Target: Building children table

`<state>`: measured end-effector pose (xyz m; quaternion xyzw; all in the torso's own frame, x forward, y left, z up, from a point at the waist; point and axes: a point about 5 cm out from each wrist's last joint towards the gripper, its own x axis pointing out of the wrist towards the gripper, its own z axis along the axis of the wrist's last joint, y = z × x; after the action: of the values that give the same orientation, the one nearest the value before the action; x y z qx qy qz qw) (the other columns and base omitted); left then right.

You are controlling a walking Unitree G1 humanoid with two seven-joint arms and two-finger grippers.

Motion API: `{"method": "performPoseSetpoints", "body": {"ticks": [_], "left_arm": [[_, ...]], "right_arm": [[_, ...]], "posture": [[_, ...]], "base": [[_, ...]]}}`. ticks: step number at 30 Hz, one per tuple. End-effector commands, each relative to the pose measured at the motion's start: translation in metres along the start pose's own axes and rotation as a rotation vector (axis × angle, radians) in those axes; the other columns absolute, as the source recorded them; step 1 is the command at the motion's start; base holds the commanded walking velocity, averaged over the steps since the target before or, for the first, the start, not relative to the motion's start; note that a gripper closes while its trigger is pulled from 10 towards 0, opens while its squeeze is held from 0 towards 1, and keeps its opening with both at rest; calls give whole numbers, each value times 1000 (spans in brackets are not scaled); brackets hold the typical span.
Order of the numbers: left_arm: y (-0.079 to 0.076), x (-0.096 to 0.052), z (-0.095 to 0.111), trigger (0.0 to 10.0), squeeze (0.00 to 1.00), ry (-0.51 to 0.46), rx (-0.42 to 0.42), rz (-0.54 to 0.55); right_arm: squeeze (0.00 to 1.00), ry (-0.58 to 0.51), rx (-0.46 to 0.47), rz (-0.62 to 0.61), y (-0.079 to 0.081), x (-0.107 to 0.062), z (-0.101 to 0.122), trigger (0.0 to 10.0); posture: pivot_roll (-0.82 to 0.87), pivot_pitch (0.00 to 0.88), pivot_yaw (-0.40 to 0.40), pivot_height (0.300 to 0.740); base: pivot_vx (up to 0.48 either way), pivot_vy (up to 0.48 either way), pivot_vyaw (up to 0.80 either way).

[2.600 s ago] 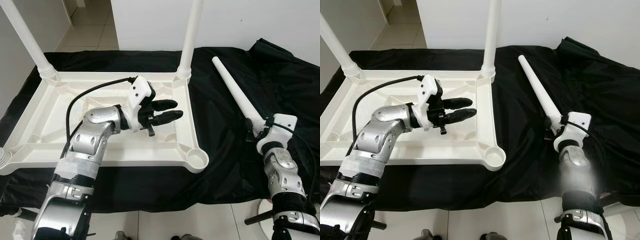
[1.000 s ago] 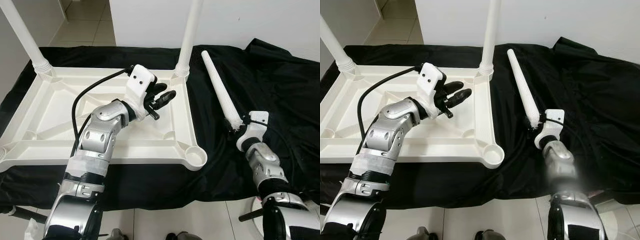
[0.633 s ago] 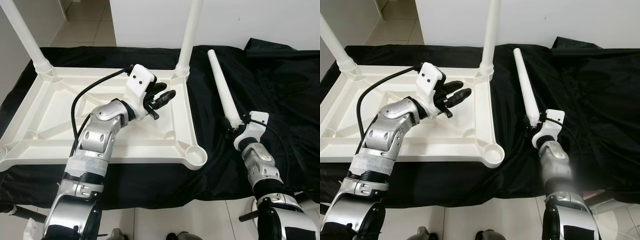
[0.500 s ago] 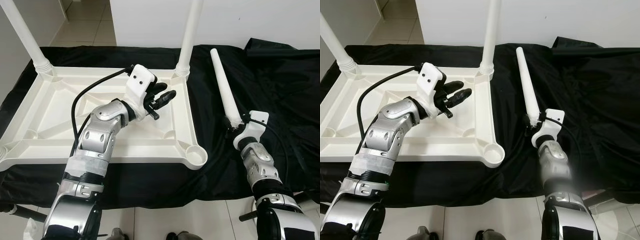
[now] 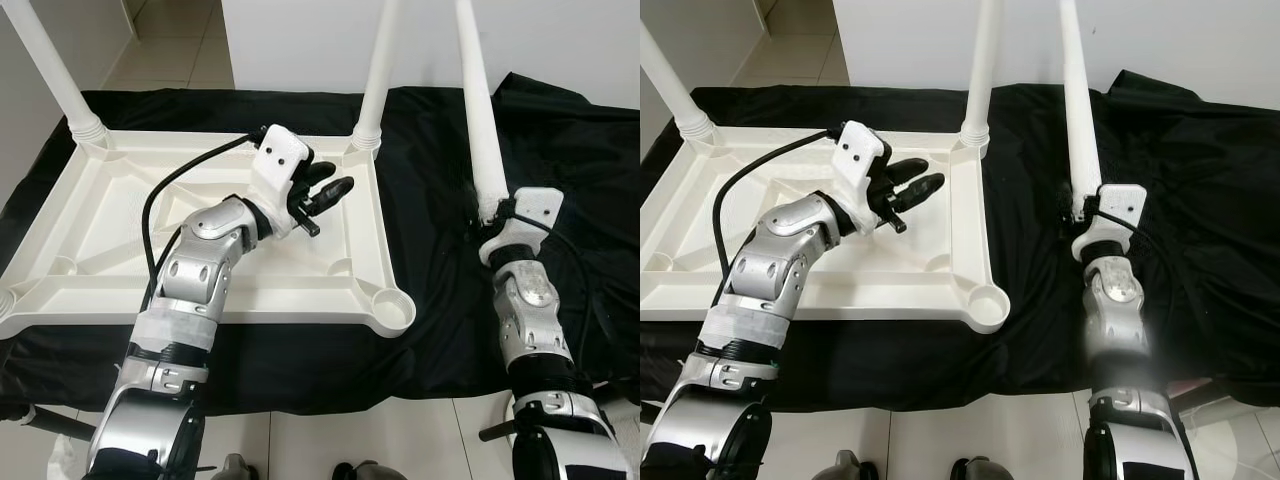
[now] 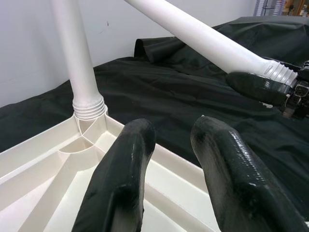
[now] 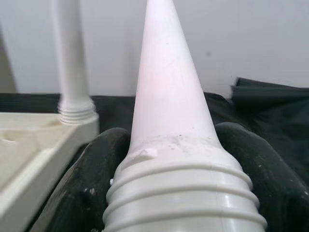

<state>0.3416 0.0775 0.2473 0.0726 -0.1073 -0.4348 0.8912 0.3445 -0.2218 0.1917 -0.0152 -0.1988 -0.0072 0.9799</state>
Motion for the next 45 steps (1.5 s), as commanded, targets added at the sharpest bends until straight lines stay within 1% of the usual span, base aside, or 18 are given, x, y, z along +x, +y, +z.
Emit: {"method": "performPoseSetpoints", "body": {"ticks": [1,8,9,10,13,15,18,19,21,22,23,24,29,33,36,37,40,45], "left_arm": [[5,1,2,10000,0,-12,0,64],[5,0,7,10000,0,-49,-43,27],[5,0,8,10000,110,-59,-65,5],[4,-2,11,10000,1000,-79,-93,-29],[4,-3,13,10000,1000,-93,-108,-55],[4,-7,20,10000,1000,-128,-124,-100],[5,-7,22,10000,1000,-131,-122,-100],[7,-8,25,10000,1000,-128,-105,-95],[8,-8,26,10000,1000,-126,-101,-98],[8,-9,28,10000,271,-132,-102,-106],[8,-9,28,10000,271,-132,-102,-106],[9,-9,30,10000,0,-144,-110,-113],[10,-12,39,10000,0,-196,-181,-145],[10,-19,53,10000,0,-275,-303,-222],[10,-20,54,10000,0,-287,-323,-230],[10,-21,58,10000,0,-312,-389,-276],[9,-21,59,10000,0,-311,-414,-300],[3,-16,52,10000,0,-243,-420,-338]], "right_arm": [[0,-60,16,-17,-2,-2,7,10000],[0,-205,-10,18,8,1,33,10000],[0,-241,-13,36,11,2,40,10000],[0,-286,-4,62,16,5,51,10000],[0,-327,2,86,20,8,61,10000],[0,-392,11,118,27,15,80,10000],[0,-410,15,126,29,16,85,10000],[0,-460,8,140,33,21,99,10000],[0,-483,4,146,34,23,105,10000],[0,-503,7,153,36,24,111,10000],[0,-503,7,153,36,24,111,10000],[0,-519,10,157,37,26,115,10000],[0,-527,-3,192,41,26,118,10000],[0,-459,-15,270,49,18,102,10000],[0,-444,-17,287,52,16,98,10000],[0,-404,-24,339,58,10,87,10000],[0,-380,-37,372,63,6,81,10000],[0,-322,-60,487,77,-5,66,10000]], "posture": [[-66,72,-16,740],[-69,71,-10,740],[-69,71,-10,740],[-69,73,-9,740],[-69,73,-9,740],[-67,79,-2,740],[-67,79,-2,740],[-65,82,3,740],[-65,82,3,740],[-65,82,3,740],[-65,82,3,740],[-63,85,4,740],[-59,87,4,740],[-54,90,4,740],[-54,91,4,740],[-55,93,7,740],[-55,93,7,740],[-60,94,15,740]], "base": [[0,0,0],[0,0,0],[0,0,0],[0,0,0],[0,0,0],[0,0,0],[0,0,0],[0,0,0],[0,0,0],[0,0,0],[0,0,0],[0,0,0],[0,0,0],[0,0,0],[0,0,0],[0,0,0],[0,0,0],[0,0,0]]}}
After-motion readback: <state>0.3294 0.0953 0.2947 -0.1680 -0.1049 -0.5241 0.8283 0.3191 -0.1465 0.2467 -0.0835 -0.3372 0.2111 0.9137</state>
